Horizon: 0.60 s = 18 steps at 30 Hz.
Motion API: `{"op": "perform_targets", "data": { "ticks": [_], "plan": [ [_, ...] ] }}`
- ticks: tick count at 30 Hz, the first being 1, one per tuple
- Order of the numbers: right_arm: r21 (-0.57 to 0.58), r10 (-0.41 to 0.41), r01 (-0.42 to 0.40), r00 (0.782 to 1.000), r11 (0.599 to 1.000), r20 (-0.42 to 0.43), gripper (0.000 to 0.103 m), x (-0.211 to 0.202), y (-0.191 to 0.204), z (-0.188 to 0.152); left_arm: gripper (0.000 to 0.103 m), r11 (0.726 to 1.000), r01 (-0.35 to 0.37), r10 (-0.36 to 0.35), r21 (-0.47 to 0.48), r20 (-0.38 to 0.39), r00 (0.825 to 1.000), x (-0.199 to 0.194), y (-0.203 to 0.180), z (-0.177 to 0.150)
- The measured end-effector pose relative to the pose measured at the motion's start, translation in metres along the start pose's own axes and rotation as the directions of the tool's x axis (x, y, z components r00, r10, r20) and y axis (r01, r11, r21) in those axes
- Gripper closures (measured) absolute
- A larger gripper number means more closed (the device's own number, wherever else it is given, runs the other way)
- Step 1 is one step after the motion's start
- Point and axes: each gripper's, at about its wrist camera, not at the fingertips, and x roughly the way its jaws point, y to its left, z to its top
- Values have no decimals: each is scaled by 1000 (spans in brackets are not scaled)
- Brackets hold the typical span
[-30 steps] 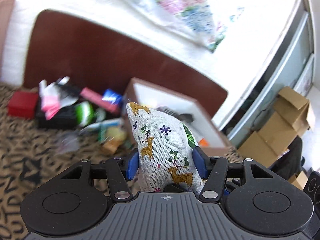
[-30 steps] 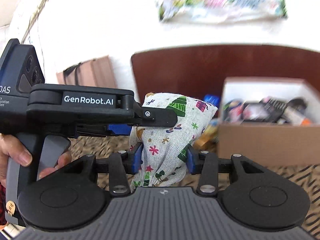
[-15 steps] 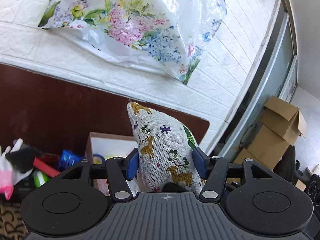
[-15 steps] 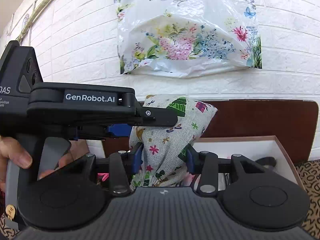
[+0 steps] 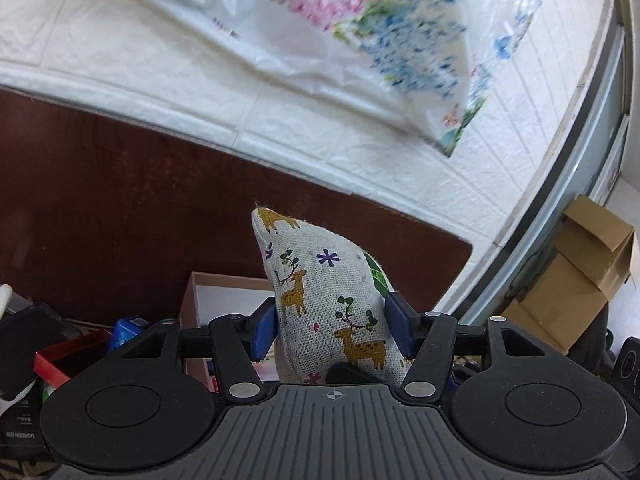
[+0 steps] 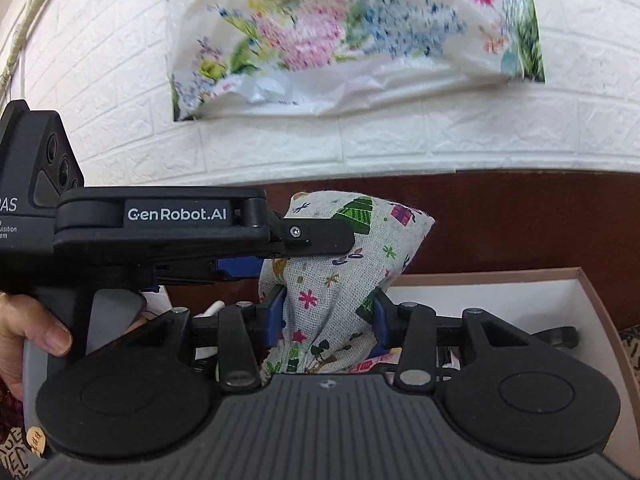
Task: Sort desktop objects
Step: 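Lift the floral pouch with the left gripper and carry it over the box, then lower the floral pouch into the box and open the left gripper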
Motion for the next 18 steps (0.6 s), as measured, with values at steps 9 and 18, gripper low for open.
{"op": "perform_targets", "data": {
  "ticks": [9,18],
  "plan": [
    [31,-7,11,993,999,-116,55,50,-33,-18,40,999,-31,28,-31,-88,996,45,30,-17],
    [-26,136,-143,972,989,-190,53,75,-38,-23,21,997,-79,78,-6,-103,992,60,39,-19]
  ]
}}
